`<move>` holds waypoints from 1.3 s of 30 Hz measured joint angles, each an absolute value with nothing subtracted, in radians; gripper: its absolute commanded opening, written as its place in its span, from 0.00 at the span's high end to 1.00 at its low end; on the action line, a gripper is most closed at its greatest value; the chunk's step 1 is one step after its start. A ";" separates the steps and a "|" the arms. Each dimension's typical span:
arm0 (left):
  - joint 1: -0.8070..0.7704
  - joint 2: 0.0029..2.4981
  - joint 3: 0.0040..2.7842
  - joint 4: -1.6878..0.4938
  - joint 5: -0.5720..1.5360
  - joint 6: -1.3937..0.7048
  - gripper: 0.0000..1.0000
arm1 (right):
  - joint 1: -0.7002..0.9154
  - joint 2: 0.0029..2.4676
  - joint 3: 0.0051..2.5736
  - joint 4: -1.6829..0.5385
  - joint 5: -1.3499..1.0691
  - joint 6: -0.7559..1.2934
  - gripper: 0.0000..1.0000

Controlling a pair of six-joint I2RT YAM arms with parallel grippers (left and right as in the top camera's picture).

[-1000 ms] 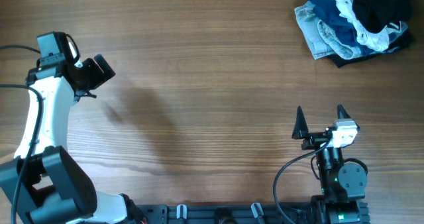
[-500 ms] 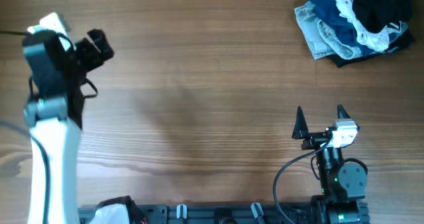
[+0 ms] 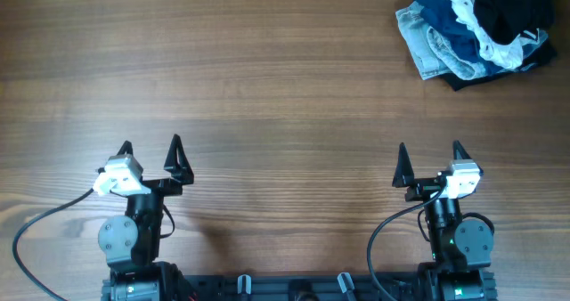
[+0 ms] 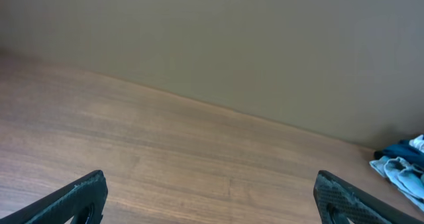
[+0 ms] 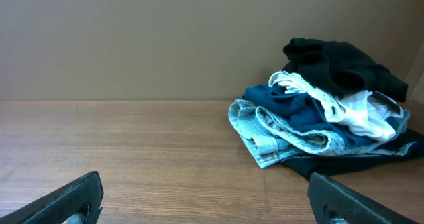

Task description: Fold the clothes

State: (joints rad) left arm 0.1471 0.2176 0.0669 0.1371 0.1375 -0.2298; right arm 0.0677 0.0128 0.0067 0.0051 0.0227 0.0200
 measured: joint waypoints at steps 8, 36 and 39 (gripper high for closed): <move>0.150 0.035 0.018 0.109 0.138 -0.230 0.00 | 0.068 0.013 0.007 0.005 0.023 0.020 0.00; 0.150 0.014 0.010 -0.060 0.137 -0.230 0.00 | 0.068 0.013 0.007 0.005 0.023 0.020 0.00; 0.150 0.014 0.010 -0.060 0.137 -0.230 0.00 | 0.068 0.013 0.007 0.005 0.023 0.020 0.00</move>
State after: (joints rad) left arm 0.1505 0.0135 0.0105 -0.0605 0.1371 -0.2298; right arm 0.0677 0.0128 0.0067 0.0051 0.0227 0.0200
